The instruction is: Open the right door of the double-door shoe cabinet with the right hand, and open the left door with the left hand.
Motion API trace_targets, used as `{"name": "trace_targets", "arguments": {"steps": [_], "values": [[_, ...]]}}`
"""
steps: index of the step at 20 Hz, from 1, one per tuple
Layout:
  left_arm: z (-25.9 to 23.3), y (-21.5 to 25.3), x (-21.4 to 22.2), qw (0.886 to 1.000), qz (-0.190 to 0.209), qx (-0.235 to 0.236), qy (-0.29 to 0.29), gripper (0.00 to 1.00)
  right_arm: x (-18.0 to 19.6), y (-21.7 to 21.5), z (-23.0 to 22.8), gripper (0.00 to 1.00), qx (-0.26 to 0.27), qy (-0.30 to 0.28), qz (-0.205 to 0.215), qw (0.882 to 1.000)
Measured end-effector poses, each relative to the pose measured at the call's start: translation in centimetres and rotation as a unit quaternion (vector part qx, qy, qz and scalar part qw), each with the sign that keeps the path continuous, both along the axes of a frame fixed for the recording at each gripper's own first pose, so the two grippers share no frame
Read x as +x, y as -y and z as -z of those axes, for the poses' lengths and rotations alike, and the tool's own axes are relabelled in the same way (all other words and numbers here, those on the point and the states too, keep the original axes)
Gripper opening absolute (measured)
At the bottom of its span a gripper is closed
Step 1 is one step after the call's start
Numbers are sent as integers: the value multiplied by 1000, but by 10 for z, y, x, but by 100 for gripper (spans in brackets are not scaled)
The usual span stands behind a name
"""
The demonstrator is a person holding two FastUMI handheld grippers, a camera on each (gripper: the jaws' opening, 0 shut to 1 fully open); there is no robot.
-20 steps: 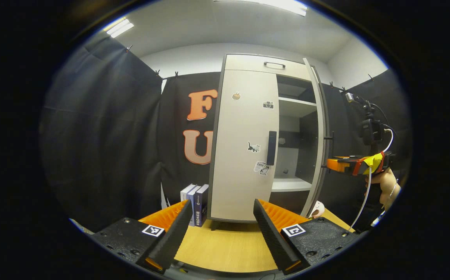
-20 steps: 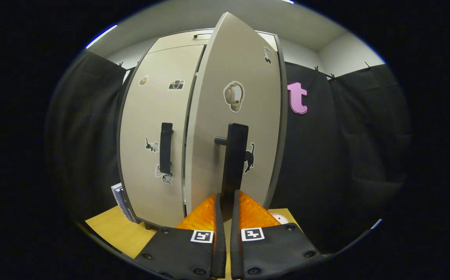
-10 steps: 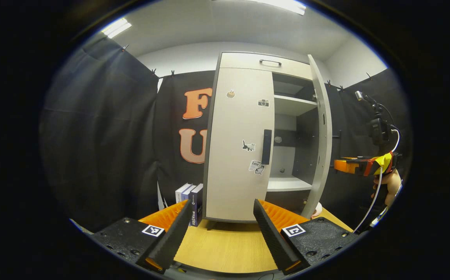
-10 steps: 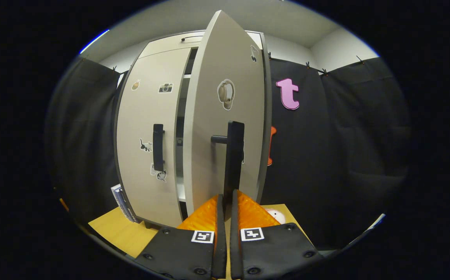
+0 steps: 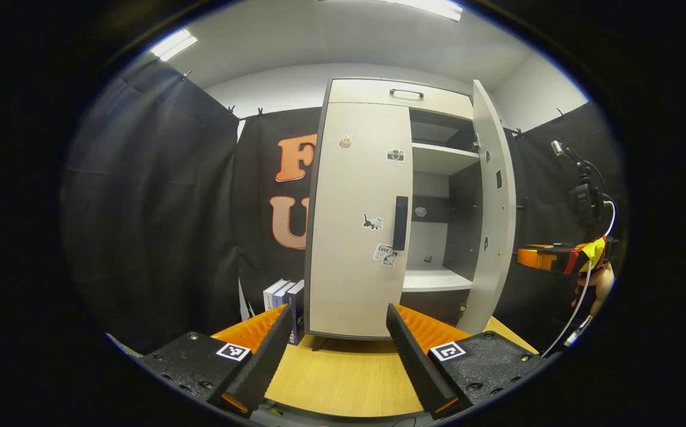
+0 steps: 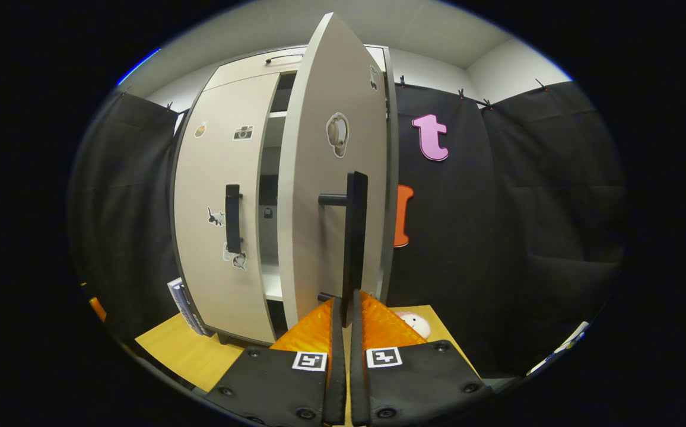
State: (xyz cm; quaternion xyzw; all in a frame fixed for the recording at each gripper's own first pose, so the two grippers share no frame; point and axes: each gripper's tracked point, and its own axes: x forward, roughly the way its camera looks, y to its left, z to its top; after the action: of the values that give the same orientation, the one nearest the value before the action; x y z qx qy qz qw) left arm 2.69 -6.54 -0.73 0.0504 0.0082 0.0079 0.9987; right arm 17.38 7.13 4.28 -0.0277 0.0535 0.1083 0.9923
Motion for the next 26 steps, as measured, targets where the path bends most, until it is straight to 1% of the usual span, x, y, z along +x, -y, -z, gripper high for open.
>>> {"name": "trace_targets", "arguments": {"steps": [4,6,7,8,9,10,12,18,20,22,24,25,26], "values": [[0,18,8,1000,5,1,-1,95,-5,13,4,11,13,-9,2,1000],[-2,28,12,1000,8,0,0,95,0,31,0,11,2,7,22,1000],[-2,34,15,1000,11,-1,-1,95,-1,38,2,9,-3,3,26,1000],[-2,40,18,1000,13,-4,-1,95,-5,40,4,9,6,-5,19,1000],[-3,46,21,1000,16,-7,0,95,-7,40,3,7,16,-9,15,1000],[-4,51,24,1000,18,-10,1,95,-6,44,3,9,18,-7,17,1000],[-3,60,30,1000,18,-11,-3,95,-5,53,3,9,15,-5,21,1000],[-12,91,65,1000,16,-4,-2,95,-3,76,-3,9,37,-7,19,999],[-14,101,79,1000,21,-1,-2,95,-5,81,-3,9,39,-6,18,999],[-15,113,96,1000,27,3,-4,95,2,87,-4,9,39,-6,21,999],[-19,125,111,999,32,3,0,95,3,92,-5,11,42,-3,23,999],[-21,131,118,999,33,2,3,92,5,96,-5,11,44,-3,22,999],[-22,136,128,999,34,2,6,95,7,98,-4,11,45,-5,21,999]]}}
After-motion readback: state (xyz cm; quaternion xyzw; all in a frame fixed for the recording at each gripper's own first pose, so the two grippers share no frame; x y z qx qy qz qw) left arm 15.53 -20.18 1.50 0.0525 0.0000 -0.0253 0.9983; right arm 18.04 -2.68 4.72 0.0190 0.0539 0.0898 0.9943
